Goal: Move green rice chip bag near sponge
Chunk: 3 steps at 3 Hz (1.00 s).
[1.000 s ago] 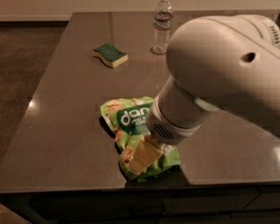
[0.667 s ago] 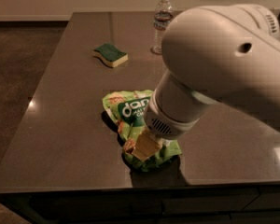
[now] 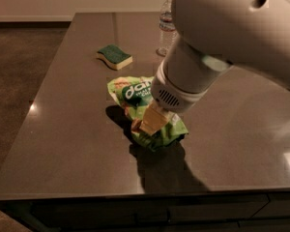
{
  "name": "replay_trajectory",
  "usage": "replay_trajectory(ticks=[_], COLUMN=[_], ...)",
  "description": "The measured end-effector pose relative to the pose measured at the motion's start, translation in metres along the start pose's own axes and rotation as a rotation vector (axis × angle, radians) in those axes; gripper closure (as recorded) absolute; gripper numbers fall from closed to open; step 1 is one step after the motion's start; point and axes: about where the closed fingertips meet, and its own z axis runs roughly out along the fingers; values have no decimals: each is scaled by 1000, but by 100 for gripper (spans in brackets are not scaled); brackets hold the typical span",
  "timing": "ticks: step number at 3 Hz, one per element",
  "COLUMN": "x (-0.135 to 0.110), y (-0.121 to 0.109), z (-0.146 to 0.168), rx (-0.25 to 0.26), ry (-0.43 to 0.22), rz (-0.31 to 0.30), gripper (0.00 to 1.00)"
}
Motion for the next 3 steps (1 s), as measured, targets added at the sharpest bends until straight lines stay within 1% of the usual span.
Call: replay_trajectory(ticks=[1,2,3], x=[-25,-52,-80], y=[-28,-55,-77], z=[-9,-11,-5], rx=[19,28,32], ry=[-29,-45,-59], rz=[-21,-48,-74], gripper=[100,100,100])
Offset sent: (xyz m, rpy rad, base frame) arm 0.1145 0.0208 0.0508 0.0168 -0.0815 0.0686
